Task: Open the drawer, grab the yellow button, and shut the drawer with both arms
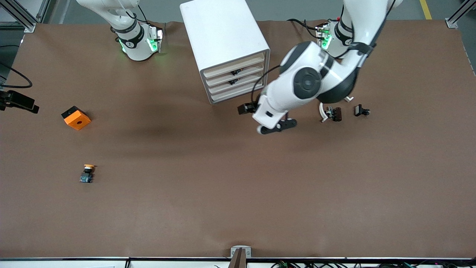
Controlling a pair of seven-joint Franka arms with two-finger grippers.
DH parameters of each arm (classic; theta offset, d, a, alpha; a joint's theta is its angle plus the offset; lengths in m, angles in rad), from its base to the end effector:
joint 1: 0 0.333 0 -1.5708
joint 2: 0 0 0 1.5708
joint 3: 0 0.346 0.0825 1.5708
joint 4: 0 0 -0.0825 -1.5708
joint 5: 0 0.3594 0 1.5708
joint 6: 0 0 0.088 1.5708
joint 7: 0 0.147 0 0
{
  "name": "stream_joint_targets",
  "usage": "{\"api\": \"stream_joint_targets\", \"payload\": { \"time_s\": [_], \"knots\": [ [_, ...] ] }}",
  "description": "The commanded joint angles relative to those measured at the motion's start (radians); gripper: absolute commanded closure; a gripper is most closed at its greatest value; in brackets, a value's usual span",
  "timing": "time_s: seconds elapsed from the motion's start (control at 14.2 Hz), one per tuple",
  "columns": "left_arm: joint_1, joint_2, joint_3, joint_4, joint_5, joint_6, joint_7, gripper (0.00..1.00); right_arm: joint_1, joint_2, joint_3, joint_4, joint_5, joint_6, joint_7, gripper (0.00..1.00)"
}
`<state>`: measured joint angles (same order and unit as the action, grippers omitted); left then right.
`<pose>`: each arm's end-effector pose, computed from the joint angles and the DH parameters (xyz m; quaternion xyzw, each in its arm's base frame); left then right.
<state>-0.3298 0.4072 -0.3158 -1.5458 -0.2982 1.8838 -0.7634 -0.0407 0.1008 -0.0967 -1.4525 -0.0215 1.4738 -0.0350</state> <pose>0.5200 -0.3988 0.4277 0.9722 0.1170 -0.1499 0.1365 0.5455 -0.0758 0.6045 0.9978 -0.0517 -0.0407 0.0121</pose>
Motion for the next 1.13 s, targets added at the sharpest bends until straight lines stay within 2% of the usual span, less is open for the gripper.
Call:
{"api": "stream_joint_targets", "payload": {
  "time_s": [0.0, 0.21, 0.49, 0.78, 0.92, 1.06],
  "knots": [
    [0.081, -0.068, -0.008, -0.028, 0.043, -0.09, 0.105, 0.0, -0.001, -0.03, -0.003, -0.012, -0.009, -0.045, 0.021, 0.0],
    [0.199, -0.14, -0.012, -0.048, 0.087, -0.202, 0.267, 0.0, 0.002, -0.068, -0.003, -0.019, -0.009, -0.096, 0.021, 0.0],
    [0.371, -0.312, -0.014, -0.204, 0.087, -0.213, 0.429, 0.0, -0.004, -0.114, -0.009, -0.057, -0.003, -0.099, 0.021, 0.0],
    [0.532, -0.456, -0.012, -0.361, 0.088, -0.192, 0.605, 0.0, 0.005, -0.157, -0.002, -0.077, 0.0, -0.084, 0.024, 0.0],
    [0.592, -0.537, -0.012, -0.436, 0.09, -0.146, 0.723, 0.0, -0.002, -0.19, -0.009, -0.124, 0.067, -0.076, 0.033, 0.0],
    [0.624, -0.663, -0.012, -0.558, 0.09, -0.062, 0.759, 0.0, -0.008, -0.219, -0.009, -0.163, 0.074, -0.046, 0.041, 0.0]
  ]
}}
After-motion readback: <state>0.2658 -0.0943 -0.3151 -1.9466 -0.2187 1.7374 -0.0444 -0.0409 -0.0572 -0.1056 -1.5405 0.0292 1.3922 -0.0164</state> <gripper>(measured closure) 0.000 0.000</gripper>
